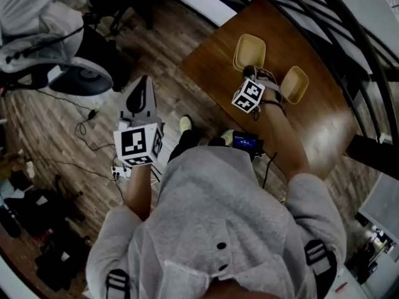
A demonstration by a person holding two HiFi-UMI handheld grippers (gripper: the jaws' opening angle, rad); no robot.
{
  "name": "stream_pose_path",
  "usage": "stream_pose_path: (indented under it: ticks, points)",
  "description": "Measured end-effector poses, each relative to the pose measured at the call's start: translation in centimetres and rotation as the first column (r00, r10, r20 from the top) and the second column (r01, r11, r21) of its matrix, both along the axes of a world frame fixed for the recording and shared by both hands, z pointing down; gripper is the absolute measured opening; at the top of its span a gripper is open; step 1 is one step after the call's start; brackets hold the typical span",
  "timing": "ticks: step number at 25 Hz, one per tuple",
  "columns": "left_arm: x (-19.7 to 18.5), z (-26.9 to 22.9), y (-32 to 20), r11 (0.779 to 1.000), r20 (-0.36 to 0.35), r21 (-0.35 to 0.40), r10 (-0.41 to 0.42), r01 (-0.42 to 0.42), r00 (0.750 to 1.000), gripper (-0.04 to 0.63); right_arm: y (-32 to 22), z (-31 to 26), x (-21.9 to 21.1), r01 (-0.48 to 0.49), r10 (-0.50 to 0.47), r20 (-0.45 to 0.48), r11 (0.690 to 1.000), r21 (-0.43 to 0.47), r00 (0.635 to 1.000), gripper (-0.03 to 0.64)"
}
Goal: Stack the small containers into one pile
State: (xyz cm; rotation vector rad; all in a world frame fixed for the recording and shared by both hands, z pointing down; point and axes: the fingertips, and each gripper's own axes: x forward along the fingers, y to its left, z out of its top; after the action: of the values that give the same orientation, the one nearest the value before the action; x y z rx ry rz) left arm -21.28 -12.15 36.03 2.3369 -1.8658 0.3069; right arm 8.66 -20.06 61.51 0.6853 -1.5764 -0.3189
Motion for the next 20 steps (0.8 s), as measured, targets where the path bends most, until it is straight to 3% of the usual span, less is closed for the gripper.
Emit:
stream_pose_path:
  ticks: [6,12,16,20]
  points:
    - [1.9,0.1,-0.8,0.995,-0.022,0.013,0.1,-0.1,0.995,0.014,0.2,-0.6,0.7,-0.167,0.17,0.139,0.985,-0.029,0.976,0.083]
    - [2.9,0.2,-2.6,0.978,-0.031,0.006,0.211,-0.21,0.977,0.014,0.8,-2.5,-0.4,-0.255,0.251,0.221,0.967,-0.011,0.942,0.084]
    - [4.5,0.7,-5.2,0.952,-0.047,0.016,0.307,-0.307,0.951,0.014,0.8,-5.7,0.9,-0.39,0.359,0.332,0.92,0.032,0.872,0.076]
    - [8.7,1.0,-6.2,0.898,-0.049,0.017,0.439,-0.439,0.897,0.014,3.1,-8.5,4.6,-0.524,0.458,0.402,0.849,0.066,0.793,0.066]
